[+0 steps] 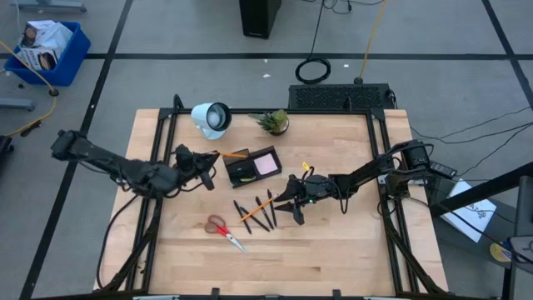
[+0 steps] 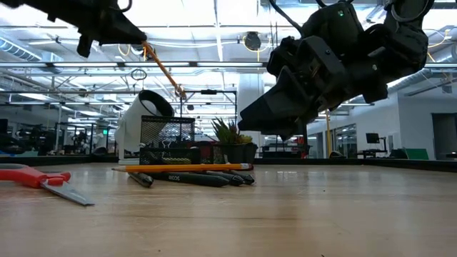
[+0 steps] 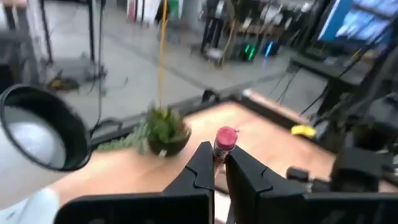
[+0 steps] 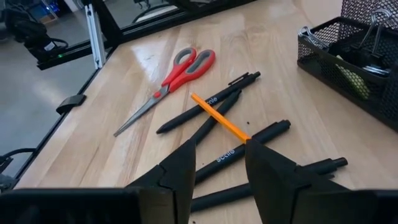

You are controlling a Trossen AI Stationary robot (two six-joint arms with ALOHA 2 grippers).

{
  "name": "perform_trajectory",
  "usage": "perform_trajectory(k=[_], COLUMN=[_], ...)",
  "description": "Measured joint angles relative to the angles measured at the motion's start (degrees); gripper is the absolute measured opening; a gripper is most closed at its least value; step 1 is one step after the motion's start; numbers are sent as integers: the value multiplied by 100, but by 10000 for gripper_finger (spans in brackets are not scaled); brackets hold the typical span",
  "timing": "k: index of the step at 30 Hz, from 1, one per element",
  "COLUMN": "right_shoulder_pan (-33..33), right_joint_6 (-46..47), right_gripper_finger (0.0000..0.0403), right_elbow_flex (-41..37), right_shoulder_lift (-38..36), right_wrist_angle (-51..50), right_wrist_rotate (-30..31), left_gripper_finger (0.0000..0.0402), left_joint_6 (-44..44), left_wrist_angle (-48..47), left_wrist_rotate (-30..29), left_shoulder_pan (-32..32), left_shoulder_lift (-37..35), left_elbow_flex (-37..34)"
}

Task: Pick and place office supplies into organizer
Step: Put the orange pencil into the black desk organizer

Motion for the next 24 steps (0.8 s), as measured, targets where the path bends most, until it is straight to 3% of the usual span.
perform_trajectory(k=[3,7,11,18,24], right_shoulder_pan=[0,0,-4,-4,-4], right_joint_6=[0,-1,-1,-2,-2], right_gripper_finger=[128,126,126,126,126], right_elbow_flex=[0,0,1,0,2], right_shoulder_lift=[0,0,0,0,2], right_wrist_angle=[-3,-5,-4,-5,-5], right_wrist_rotate=[2,7,11,11,12], left_gripper_finger=[14,24,29,16,51], left_joint_6=[-576,-794,-618,-541,-561], left_wrist_angle=[-1392,-2033,-2020,-2179,-2048], left_wrist_rotate=[303,1148,1777,2285,2549], left_shoulder_pan=[322,840,1292,1882,2025], left_shoulder_lift=[48,223,449,918,1325], left_elbow_flex=[536,967,1153,1175,1173])
